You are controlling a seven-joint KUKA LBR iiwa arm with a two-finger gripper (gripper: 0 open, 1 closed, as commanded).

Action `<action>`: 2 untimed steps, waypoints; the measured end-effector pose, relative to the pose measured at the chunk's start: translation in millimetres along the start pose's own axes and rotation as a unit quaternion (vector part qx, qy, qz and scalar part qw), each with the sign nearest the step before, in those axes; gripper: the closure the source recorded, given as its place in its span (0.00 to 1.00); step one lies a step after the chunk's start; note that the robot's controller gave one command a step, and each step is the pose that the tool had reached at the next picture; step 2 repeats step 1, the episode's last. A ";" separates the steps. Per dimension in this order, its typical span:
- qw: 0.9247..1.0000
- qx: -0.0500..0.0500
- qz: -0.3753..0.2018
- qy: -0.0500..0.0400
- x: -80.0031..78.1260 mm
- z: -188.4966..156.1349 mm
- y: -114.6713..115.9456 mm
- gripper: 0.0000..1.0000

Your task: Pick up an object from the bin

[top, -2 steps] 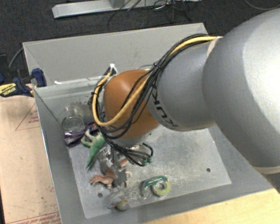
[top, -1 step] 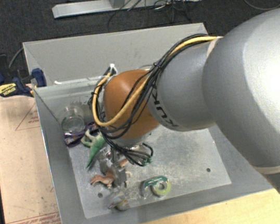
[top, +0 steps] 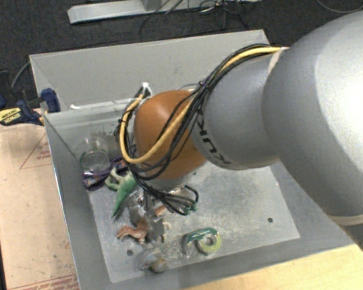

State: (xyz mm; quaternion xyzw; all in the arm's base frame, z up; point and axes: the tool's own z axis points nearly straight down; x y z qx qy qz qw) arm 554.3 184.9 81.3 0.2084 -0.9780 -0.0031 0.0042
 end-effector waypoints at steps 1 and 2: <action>1.000 0.000 0.000 0.000 0.0 0.0 0.0 1.00; 1.000 0.000 0.000 0.000 0.0 0.0 0.0 1.00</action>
Offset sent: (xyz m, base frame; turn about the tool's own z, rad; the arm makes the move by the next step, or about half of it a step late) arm 0.0000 0.0000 0.0000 0.0000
